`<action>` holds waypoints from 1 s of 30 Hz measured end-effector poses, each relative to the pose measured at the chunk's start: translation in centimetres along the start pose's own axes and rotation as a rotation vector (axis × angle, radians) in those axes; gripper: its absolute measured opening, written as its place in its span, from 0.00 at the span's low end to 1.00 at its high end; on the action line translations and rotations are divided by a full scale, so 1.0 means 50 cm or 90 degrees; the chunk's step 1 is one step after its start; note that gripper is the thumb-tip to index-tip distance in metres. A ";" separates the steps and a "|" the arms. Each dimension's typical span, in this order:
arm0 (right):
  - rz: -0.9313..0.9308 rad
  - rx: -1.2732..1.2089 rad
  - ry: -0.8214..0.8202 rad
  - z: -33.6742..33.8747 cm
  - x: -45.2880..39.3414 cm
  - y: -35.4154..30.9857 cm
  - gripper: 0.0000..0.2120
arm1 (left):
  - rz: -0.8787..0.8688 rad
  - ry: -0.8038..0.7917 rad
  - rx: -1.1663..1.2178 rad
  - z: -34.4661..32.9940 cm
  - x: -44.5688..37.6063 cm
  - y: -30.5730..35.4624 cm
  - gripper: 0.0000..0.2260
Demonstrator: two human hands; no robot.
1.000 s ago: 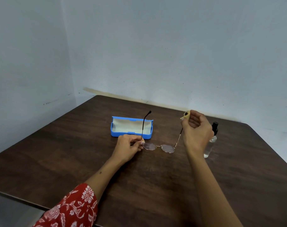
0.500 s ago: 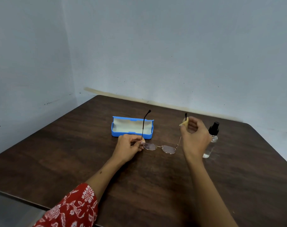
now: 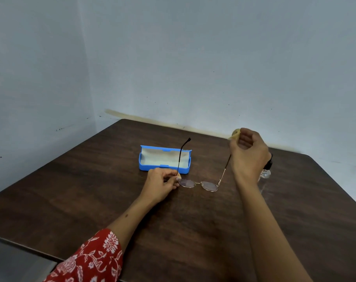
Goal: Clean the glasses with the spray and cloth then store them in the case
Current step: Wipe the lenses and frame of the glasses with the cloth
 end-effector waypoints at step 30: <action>-0.147 -0.045 -0.239 -0.133 0.155 0.043 0.12 | -0.083 -0.021 -0.013 -0.006 0.004 0.001 0.06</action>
Point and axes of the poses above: each hand's wrist, its own x-axis away from the middle knuckle, its own z-axis out of the back of the hand, y = z × x, the point moved 3 cm from there along -x, towards the middle knuckle, and after that the axes turned 8 degrees about -y, right-handed, at the moved point
